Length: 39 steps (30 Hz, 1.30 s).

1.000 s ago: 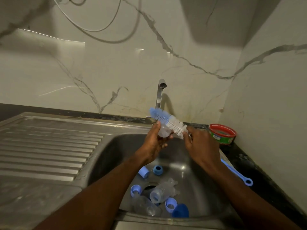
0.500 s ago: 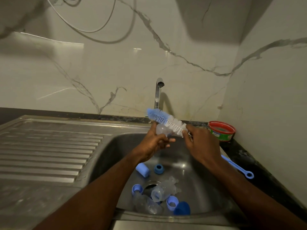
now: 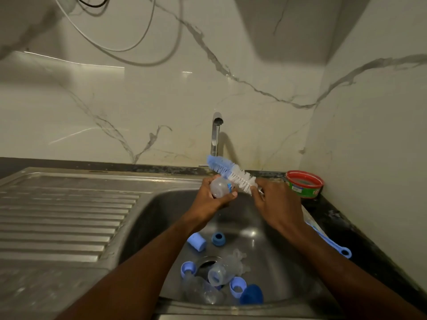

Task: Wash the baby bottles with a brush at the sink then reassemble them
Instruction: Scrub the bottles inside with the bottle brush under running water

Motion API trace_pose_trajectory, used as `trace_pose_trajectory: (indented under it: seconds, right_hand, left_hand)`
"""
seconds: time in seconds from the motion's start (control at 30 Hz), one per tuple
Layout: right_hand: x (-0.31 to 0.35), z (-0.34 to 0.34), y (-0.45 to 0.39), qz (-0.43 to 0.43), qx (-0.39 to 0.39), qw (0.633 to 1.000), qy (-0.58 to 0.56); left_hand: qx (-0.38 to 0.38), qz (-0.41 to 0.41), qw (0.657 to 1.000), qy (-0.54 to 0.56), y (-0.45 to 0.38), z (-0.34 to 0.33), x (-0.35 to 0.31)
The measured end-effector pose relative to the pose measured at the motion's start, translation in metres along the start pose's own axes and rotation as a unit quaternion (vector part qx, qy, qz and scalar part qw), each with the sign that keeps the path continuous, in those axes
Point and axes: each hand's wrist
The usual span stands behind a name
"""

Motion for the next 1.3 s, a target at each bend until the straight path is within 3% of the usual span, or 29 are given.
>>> trace_pose_trajectory:
  seconds: [0.13,0.33,0.5,0.67,0.83,1.0,1.17,1.3]
  right_hand:
    - [0.008,0.000,0.009,0.057,0.048,0.997,-0.036]
    - [0.000,0.000,0.000,-0.027,0.005,0.999,0.023]
    - [0.002,0.002,0.005,0.017,0.007,1.000,-0.020]
    - [-0.001,0.003,0.000,-0.023,0.010,1.000,0.009]
    - [0.009,-0.003,0.008,0.043,0.053,0.998,-0.012]
    - [0.002,0.003,-0.001,-0.037,0.000,0.999,0.033]
    - [0.003,0.001,0.007,0.050,0.054,0.997,-0.019]
    - [0.000,0.004,-0.001,-0.016,0.003,1.000,0.017]
  left_hand:
    - [0.025,-0.034,0.999,-0.015,0.000,0.006,0.005]
    - [-0.006,-0.035,0.998,-0.044,-0.001,0.001,0.003]
    - [-0.004,-0.036,0.999,0.032,-0.008,0.004,0.004]
    - [0.026,-0.023,0.999,-0.005,-0.007,0.003,0.009]
    - [0.029,-0.004,1.000,0.004,-0.004,0.007,0.010]
    - [0.011,0.019,1.000,0.015,-0.010,0.009,0.013]
    - [0.020,0.023,0.999,0.021,-0.011,0.010,0.013]
    - [0.053,0.061,0.991,0.110,-0.010,0.008,0.008]
Point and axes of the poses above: each hand's wrist, its own y-axis away from the middle knuckle, its own z-axis out of the back of the hand, x = y × z, and after that the axes turned 1 degree about -y, right-handed
